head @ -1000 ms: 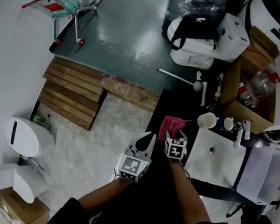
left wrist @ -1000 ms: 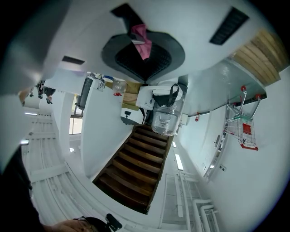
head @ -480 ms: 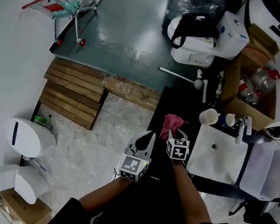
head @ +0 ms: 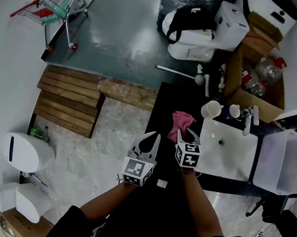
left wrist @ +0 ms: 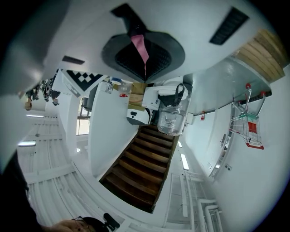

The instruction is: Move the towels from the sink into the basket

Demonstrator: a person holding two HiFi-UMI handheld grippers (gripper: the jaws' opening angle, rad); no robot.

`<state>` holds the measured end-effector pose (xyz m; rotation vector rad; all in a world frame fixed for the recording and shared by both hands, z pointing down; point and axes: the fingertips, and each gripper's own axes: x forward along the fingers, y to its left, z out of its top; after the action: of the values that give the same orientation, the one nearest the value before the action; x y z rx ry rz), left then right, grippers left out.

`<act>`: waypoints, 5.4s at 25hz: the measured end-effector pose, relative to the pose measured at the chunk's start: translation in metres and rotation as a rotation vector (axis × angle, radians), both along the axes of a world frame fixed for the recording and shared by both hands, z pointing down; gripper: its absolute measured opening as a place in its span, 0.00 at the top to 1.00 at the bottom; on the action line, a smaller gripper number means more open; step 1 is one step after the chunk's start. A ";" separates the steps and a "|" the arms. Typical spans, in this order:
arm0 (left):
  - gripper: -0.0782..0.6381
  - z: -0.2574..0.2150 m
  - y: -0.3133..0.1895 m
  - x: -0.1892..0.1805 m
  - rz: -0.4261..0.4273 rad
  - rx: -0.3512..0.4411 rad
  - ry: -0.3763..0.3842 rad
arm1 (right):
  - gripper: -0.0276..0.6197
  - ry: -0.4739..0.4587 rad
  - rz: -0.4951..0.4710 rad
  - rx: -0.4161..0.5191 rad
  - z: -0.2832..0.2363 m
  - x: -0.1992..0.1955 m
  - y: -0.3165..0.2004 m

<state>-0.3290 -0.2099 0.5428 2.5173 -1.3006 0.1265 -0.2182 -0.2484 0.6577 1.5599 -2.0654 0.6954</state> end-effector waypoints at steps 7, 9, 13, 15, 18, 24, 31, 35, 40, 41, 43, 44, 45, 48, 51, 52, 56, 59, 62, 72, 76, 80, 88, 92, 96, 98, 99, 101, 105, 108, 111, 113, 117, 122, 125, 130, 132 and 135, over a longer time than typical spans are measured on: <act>0.87 -0.016 0.027 0.047 0.038 0.027 -0.006 | 0.80 -0.038 0.021 0.058 -0.032 0.037 0.027; 0.87 -0.020 0.036 0.066 0.049 0.033 -0.006 | 0.80 -0.044 0.020 0.068 -0.040 0.051 0.038; 0.87 -0.032 0.048 0.099 0.059 0.049 -0.010 | 0.80 -0.053 0.020 0.082 -0.054 0.080 0.062; 0.87 -0.036 0.056 0.119 0.073 0.058 -0.019 | 0.80 -0.058 0.030 0.088 -0.058 0.098 0.074; 0.87 -0.038 0.073 0.152 0.097 0.058 -0.026 | 0.80 -0.062 0.044 0.093 -0.064 0.128 0.093; 0.87 -0.040 0.107 0.214 0.144 0.049 -0.016 | 0.80 -0.058 0.082 0.116 -0.076 0.185 0.127; 0.87 -0.046 0.143 0.287 0.172 0.077 -0.014 | 0.80 -0.072 0.125 0.149 -0.089 0.258 0.169; 0.87 -0.044 0.162 0.322 0.186 0.087 -0.015 | 0.80 -0.059 0.127 0.168 -0.097 0.290 0.190; 0.87 -0.039 0.175 0.362 0.202 0.065 -0.012 | 0.80 -0.047 0.138 0.187 -0.110 0.322 0.198; 0.87 -0.040 0.177 0.369 0.210 0.063 -0.013 | 0.80 -0.048 0.145 0.189 -0.112 0.328 0.200; 0.87 -0.041 0.178 0.383 0.228 0.062 -0.013 | 0.80 -0.053 0.164 0.194 -0.115 0.340 0.201; 0.87 -0.042 0.177 0.389 0.237 0.064 -0.013 | 0.80 -0.056 0.173 0.197 -0.117 0.346 0.202; 0.87 -0.043 0.175 0.394 0.242 0.068 -0.013 | 0.80 -0.059 0.183 0.200 -0.118 0.351 0.202; 0.87 -0.052 0.165 0.405 0.237 0.107 -0.016 | 0.80 -0.062 0.209 0.212 -0.122 0.366 0.199; 0.87 -0.056 0.153 0.422 0.254 0.120 -0.016 | 0.80 -0.074 0.237 0.221 -0.128 0.383 0.190; 0.87 -0.056 0.148 0.428 0.260 0.115 -0.015 | 0.80 -0.079 0.246 0.221 -0.130 0.389 0.186; 0.87 -0.061 0.130 0.448 0.279 0.110 -0.005 | 0.80 -0.063 0.259 0.224 -0.141 0.412 0.170; 0.87 -0.068 0.118 0.459 0.290 0.121 -0.005 | 0.80 0.007 0.263 0.238 -0.150 0.425 0.160; 0.87 -0.074 0.103 0.470 0.296 0.124 0.006 | 0.80 0.022 0.280 0.246 -0.159 0.438 0.147; 0.87 -0.078 0.068 0.490 0.315 0.152 0.031 | 0.80 -0.012 0.328 0.246 -0.177 0.471 0.113; 0.87 -0.074 0.060 0.503 0.317 0.133 0.045 | 0.80 -0.026 0.342 0.246 -0.184 0.487 0.106; 0.87 -0.075 0.059 0.523 0.305 0.129 0.054 | 0.80 -0.031 0.318 0.241 -0.187 0.501 0.103; 0.87 -0.075 0.063 0.558 0.226 0.119 0.041 | 0.79 -0.058 0.243 0.240 -0.192 0.536 0.108; 0.87 -0.078 0.068 0.579 0.190 0.122 0.040 | 0.79 -0.079 0.222 0.237 -0.190 0.559 0.112; 0.87 -0.080 0.073 0.599 0.169 0.127 0.034 | 0.79 -0.088 0.204 0.227 -0.183 0.579 0.117; 0.87 -0.081 0.074 0.607 0.157 0.130 0.029 | 0.79 -0.089 0.195 0.222 -0.180 0.589 0.118; 0.87 -0.081 0.074 0.610 0.149 0.132 0.027 | 0.79 -0.088 0.189 0.219 -0.178 0.593 0.118; 0.87 -0.082 0.075 0.615 0.135 0.137 0.024 | 0.79 -0.084 0.179 0.209 -0.171 0.600 0.119; 0.87 -0.084 0.079 0.622 0.103 0.147 0.022 | 0.79 -0.085 0.160 0.183 -0.156 0.613 0.121; 0.87 -0.083 0.082 0.625 0.079 0.144 0.019 | 0.79 -0.116 0.154 0.154 -0.145 0.620 0.121; 0.87 -0.080 0.084 0.626 0.058 0.135 0.018 | 0.79 -0.142 0.146 0.118 -0.132 0.624 0.119; 0.87 -0.078 0.084 0.626 0.052 0.128 0.019 | 0.80 -0.134 0.134 0.103 -0.123 0.625 0.115; 0.87 -0.077 0.085 0.626 0.043 0.122 0.023 | 0.79 -0.104 0.108 0.061 -0.103 0.625 0.110; 0.87 -0.080 0.086 0.625 0.035 0.127 0.024 | 0.79 -0.065 0.070 -0.010 -0.073 0.627 0.104; 0.87 -0.078 0.085 0.623 0.035 0.124 0.025 | 0.79 -0.041 0.053 -0.052 -0.057 0.627 0.099; 0.87 -0.075 0.082 0.623 0.035 0.112 0.028 | 0.79 -0.036 0.072 -0.140 -0.022 0.632 0.091; 0.87 -0.076 0.081 0.622 0.036 0.112 0.026 | 0.79 -0.027 0.084 -0.175 -0.008 0.635 0.091; 0.87 -0.075 0.080 0.620 0.034 0.110 0.023 | 0.78 -0.005 0.092 -0.208 0.010 0.639 0.091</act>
<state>0.2908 -0.1304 0.4682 2.6254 -1.2891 0.0334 0.4209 -0.1572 0.6678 1.5429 -1.8673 0.9173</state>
